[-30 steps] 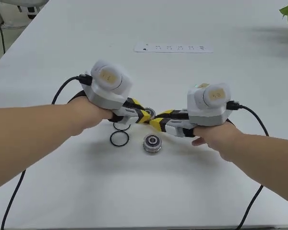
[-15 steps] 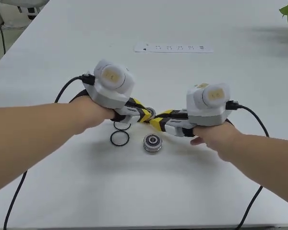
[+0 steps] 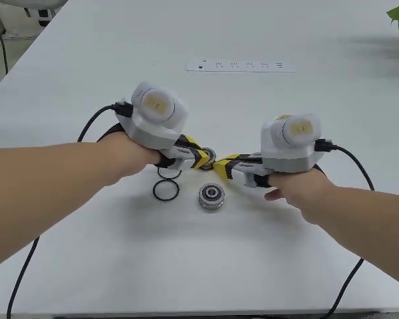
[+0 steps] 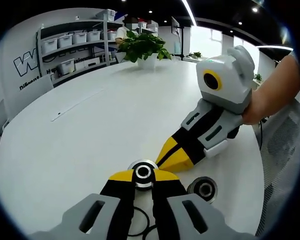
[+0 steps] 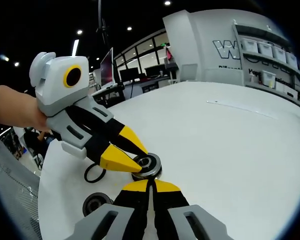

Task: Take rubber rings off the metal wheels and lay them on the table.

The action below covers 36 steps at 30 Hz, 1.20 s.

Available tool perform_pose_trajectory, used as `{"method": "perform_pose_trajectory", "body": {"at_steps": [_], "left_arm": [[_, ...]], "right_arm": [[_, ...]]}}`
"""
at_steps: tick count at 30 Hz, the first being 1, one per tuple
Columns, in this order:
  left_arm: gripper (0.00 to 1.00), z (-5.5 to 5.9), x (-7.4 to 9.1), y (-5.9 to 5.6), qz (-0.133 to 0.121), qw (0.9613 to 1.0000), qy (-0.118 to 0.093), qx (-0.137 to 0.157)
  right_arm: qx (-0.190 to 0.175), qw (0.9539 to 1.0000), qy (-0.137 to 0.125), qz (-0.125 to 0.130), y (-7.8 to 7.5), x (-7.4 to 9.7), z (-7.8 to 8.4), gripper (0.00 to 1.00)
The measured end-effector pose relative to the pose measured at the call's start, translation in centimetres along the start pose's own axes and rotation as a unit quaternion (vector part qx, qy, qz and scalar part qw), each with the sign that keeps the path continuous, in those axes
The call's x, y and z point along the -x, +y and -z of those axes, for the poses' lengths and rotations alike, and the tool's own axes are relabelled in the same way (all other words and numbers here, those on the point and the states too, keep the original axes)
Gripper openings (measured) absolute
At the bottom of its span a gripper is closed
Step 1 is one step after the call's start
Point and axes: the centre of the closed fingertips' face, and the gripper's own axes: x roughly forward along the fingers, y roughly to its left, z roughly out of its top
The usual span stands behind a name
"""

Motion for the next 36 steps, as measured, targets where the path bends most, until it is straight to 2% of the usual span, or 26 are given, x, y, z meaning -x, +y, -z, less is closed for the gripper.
{"method": "perform_pose_trajectory", "body": {"at_steps": [5, 7, 10, 14, 23, 36], "left_arm": [[0.07, 0.0, 0.0, -0.1, 0.0, 1.0, -0.001, -0.004], [0.07, 0.0, 0.0, -0.1, 0.0, 1.0, -0.001, -0.007], [0.07, 0.0, 0.0, -0.1, 0.0, 1.0, -0.001, -0.009], [0.07, -0.1, 0.0, -0.1, 0.0, 0.9999, -0.003, -0.01], [0.07, -0.1, 0.0, -0.2, -0.005, 0.9999, 0.001, -0.016], [0.07, -0.1, 0.0, -0.2, -0.012, 0.9998, 0.005, -0.014]], "right_arm": [[-0.059, 0.9981, -0.014, -0.001, -0.1, 0.1, -0.1, 0.0], [-0.072, 0.9971, -0.022, 0.008, -0.5, 0.2, -0.2, 0.0], [-0.106, 0.9936, -0.04, 0.008, -0.6, 0.6, -0.8, 0.0], [-0.107, 0.9934, -0.041, 0.009, -0.5, 0.6, -1.0, 0.0], [-0.139, 0.9885, -0.06, 0.006, -0.3, 0.9, -1.4, 0.0], [-0.136, 0.9886, -0.066, 0.005, -0.1, 1.0, -1.8, 0.0]]}}
